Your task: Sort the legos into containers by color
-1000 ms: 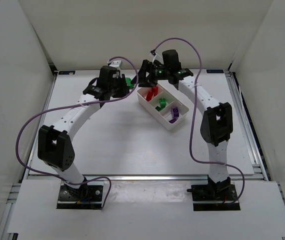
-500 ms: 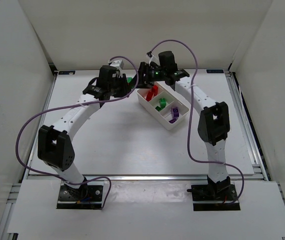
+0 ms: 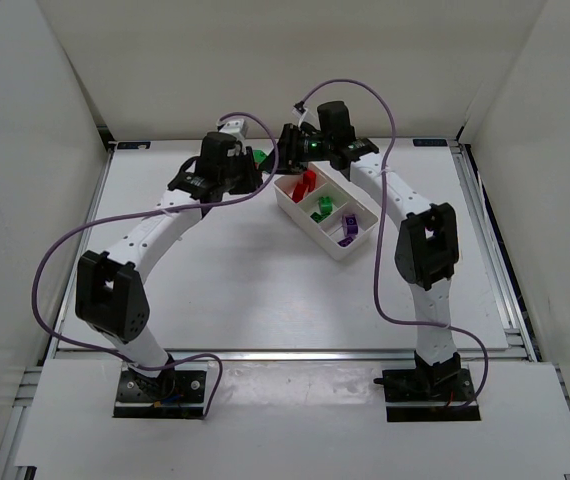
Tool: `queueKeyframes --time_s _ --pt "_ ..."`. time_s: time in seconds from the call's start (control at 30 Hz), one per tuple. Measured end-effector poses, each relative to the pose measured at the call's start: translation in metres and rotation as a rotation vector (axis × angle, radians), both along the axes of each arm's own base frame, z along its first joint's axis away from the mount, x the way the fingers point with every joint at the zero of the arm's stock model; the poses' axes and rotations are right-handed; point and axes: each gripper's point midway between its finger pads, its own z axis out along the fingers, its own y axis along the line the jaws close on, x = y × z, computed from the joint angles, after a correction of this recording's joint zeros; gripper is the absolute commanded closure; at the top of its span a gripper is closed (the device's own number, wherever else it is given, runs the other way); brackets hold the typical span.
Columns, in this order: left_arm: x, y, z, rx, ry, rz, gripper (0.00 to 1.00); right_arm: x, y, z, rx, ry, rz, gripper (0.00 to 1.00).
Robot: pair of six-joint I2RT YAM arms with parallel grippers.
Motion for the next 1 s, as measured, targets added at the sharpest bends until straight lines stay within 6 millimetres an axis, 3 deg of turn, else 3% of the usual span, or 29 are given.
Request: queueKeyframes --time_s 0.2,0.43,0.57,0.67,0.9,1.0 --pt "0.005 0.018 -0.005 0.035 -0.011 0.082 0.90 -0.004 -0.009 -0.001 -0.007 -0.029 0.007 1.00" --pt "0.030 0.093 -0.008 0.082 -0.018 0.293 0.90 -0.009 -0.063 0.024 -0.008 -0.083 -0.045 1.00" --pt "0.032 0.104 -0.009 0.095 -0.019 0.311 0.90 -0.004 -0.088 0.029 -0.047 -0.178 -0.059 1.00" --pt "0.030 0.098 -0.008 0.099 -0.015 0.270 0.90 -0.006 -0.103 0.014 -0.136 -0.245 -0.046 1.00" --pt "0.025 0.079 0.004 0.096 -0.022 0.140 0.90 -0.017 -0.137 -0.058 -0.435 -0.317 0.024 1.00" --pt "0.024 0.073 0.008 0.095 -0.019 0.100 0.90 -0.020 -0.144 -0.070 -0.493 -0.334 0.051 1.00"
